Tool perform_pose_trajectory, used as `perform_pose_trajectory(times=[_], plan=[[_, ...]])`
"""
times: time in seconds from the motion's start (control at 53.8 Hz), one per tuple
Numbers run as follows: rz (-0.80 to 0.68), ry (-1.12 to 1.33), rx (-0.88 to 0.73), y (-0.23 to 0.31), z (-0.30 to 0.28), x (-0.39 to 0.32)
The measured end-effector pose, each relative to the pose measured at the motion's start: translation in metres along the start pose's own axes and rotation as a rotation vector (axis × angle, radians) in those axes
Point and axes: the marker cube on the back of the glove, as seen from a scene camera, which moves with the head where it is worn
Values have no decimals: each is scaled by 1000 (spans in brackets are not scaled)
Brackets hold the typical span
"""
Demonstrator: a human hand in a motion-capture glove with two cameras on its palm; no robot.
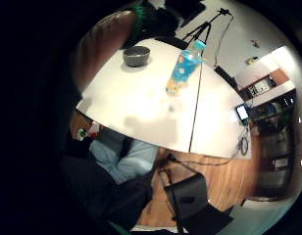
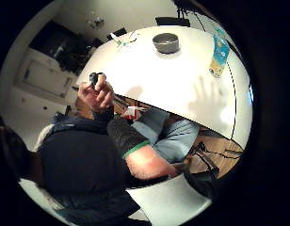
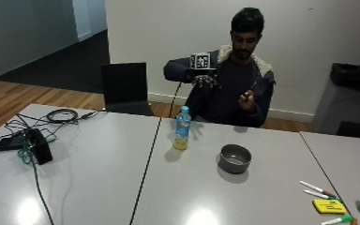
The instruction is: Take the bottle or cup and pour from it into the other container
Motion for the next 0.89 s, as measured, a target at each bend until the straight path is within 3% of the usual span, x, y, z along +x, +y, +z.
perform_pose_trajectory(times=[0.056,0.111,0.149,0.204,0.297,0.427,0.501,0.576,0.706,0.78,0.891], plan=[[-211,6,-68,-2,-3,10],[-264,15,-83,-2,-5,14],[-205,25,-71,-2,-5,15],[9,43,-28,-5,-4,13],[-162,29,-65,-2,-2,37],[-17,-25,-7,-17,13,69],[-70,-72,-29,-33,24,96],[62,-151,68,-45,41,114],[21,-302,47,-62,71,154],[179,-406,82,-87,90,165],[300,-606,115,-142,121,177]])
